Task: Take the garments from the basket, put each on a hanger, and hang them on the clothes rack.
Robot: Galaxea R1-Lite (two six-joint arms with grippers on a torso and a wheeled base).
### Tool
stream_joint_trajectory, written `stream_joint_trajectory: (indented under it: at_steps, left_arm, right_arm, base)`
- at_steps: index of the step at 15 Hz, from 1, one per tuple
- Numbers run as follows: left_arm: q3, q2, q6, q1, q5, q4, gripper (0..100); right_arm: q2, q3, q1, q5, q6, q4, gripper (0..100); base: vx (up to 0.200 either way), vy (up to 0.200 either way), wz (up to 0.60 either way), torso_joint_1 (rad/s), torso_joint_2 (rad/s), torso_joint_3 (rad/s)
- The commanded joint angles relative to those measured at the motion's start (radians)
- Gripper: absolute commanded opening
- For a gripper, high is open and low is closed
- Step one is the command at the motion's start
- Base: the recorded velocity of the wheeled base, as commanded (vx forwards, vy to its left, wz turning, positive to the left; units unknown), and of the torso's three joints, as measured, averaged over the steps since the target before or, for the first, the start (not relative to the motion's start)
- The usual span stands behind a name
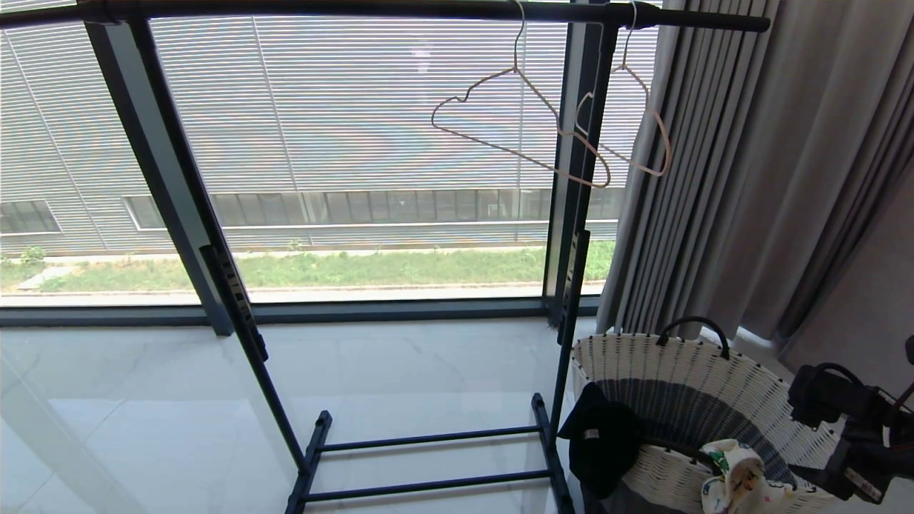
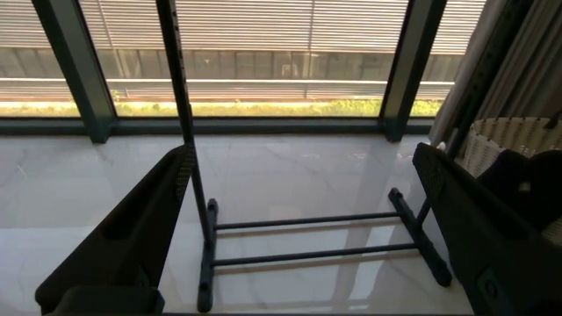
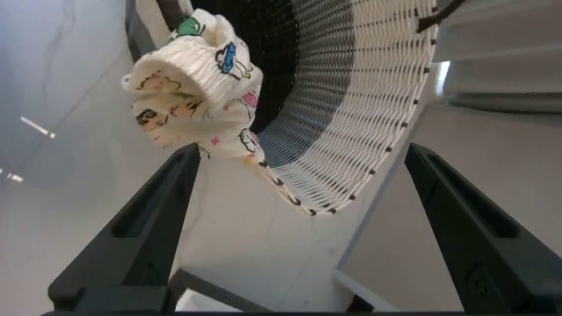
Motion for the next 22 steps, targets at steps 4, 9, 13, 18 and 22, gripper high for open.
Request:
stream_joint_trajectory:
  at_steps: [4,9,13,18,22]
  left_arm:
    - [0.000,0.000,0.000,0.000,-0.006,0.001,100]
    - [0.000,0.002,0.000,0.000,-0.009,0.001,100]
    - [-0.002,0.002,0.000,0.000,-0.018,0.001,100]
    - [0.000,0.002,0.000,0.000,-0.018,0.001,100]
    - [0.000,0.000,0.000,0.000,-0.018,0.001,100]
  right_arm:
    - [0.416,-0.061,0.014,0.000,-0.094,-0.218,100]
    - [0.441,-0.095,0.049,0.002,-0.104,-0.214,100]
    - [0.367,-0.132,0.060,0.019,-0.119,-0.037,100]
    - [0.426,-0.250,0.078,0.020,-0.117,-0.037,100]
    - [0.456,-0.261,0.100,0.017,-0.111,-0.037,100]
  base:
    - [0.000,0.000,0.00,0.000,0.00,0.000]
    - [0.000,0.000,0.00,0.000,0.00,0.000]
    - [0.000,0.000,0.00,0.000,0.00,0.000]
    - [0.000,0.000,0.00,0.000,0.00,0.000]
    - [0.000,0.000,0.00,0.000,0.00,0.000]
